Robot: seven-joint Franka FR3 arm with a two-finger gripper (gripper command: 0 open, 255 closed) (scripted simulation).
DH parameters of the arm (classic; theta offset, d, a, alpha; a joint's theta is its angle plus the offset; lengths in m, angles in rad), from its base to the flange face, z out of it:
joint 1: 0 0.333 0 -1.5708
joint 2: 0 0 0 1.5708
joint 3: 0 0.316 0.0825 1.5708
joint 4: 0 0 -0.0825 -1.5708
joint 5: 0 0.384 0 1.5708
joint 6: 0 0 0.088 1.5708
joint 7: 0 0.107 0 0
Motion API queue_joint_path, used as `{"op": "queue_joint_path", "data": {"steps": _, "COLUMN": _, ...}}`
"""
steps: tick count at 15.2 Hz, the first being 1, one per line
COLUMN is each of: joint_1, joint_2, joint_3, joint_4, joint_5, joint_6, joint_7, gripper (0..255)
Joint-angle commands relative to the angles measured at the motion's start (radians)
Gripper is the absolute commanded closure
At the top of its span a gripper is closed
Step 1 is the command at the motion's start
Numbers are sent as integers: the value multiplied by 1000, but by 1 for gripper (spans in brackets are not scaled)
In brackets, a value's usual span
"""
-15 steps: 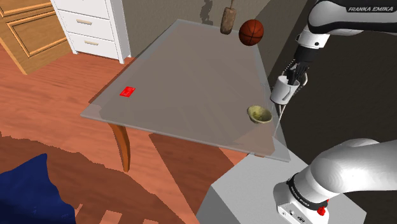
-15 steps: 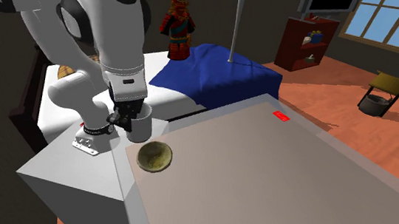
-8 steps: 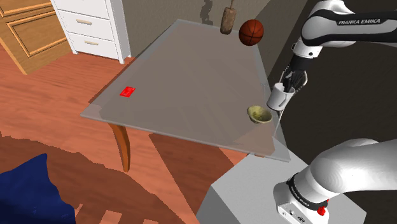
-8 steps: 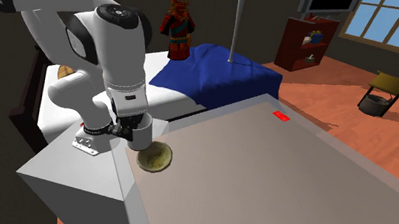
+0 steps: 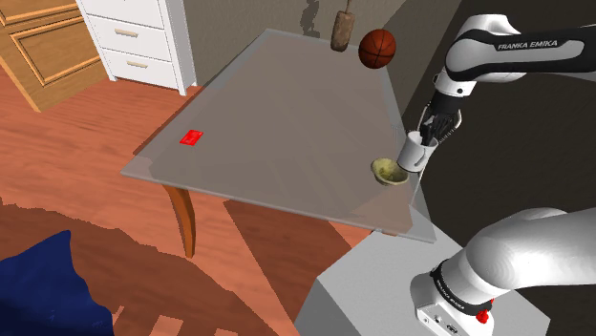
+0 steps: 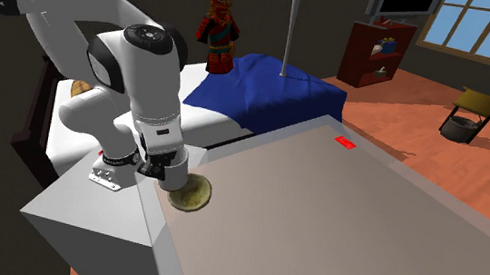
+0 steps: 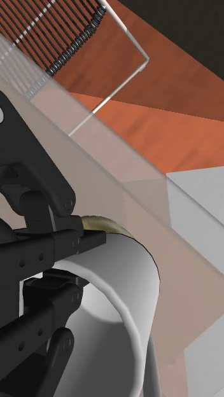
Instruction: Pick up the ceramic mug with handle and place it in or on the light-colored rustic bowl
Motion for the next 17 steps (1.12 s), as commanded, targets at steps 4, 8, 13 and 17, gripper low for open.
{"op": "queue_joint_path", "data": {"steps": 4, "joint_1": 0, "joint_2": 0, "joint_3": 0, "joint_4": -1, "joint_5": 0, "joint_6": 1, "joint_7": 0, "gripper": 0}}
{"op": "queue_joint_path", "data": {"steps": 8, "joint_1": 0, "joint_2": 0, "joint_3": 0, "joint_4": -1, "joint_5": 0, "joint_6": 1, "joint_7": 0, "gripper": 0}}
{"op": "queue_joint_path", "data": {"steps": 13, "joint_1": 6, "joint_2": 3, "joint_3": 10, "joint_4": 128, "joint_5": 11, "joint_6": -125, "joint_7": -3, "gripper": 0}}
{"op": "queue_joint_path", "data": {"steps": 17, "joint_1": 6, "joint_2": 3, "joint_3": 10, "joint_4": 128, "joint_5": 11, "joint_6": -125, "joint_7": -3, "gripper": 0}}
